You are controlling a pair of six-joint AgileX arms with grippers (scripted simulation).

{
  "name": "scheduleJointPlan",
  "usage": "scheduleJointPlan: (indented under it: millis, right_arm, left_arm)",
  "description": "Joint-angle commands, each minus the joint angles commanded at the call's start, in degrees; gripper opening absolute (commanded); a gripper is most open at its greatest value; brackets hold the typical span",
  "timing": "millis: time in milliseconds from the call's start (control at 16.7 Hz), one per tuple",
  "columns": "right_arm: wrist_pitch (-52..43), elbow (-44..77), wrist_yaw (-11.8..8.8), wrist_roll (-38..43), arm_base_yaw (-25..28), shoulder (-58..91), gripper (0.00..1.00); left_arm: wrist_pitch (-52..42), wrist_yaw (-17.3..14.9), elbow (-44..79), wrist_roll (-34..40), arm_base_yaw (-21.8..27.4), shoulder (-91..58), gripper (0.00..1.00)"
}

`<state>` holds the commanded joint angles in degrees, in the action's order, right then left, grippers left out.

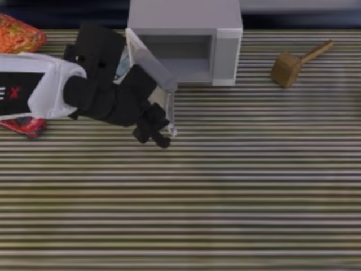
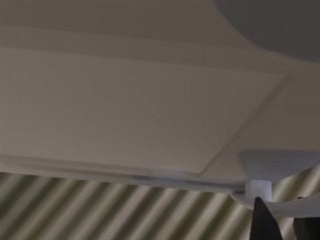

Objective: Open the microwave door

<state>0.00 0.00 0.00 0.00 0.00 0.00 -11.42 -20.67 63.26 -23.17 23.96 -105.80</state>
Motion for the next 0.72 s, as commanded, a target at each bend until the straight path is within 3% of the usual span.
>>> scheduleJointPlan:
  millis: [720]
  right_arm:
    - [0.0, 0.0, 0.0, 0.0, 0.0, 0.0, 1.0]
  left_arm:
    - [-0.9, -1.4, -0.1, -2.4, -1.1, 0.2, 0.0]
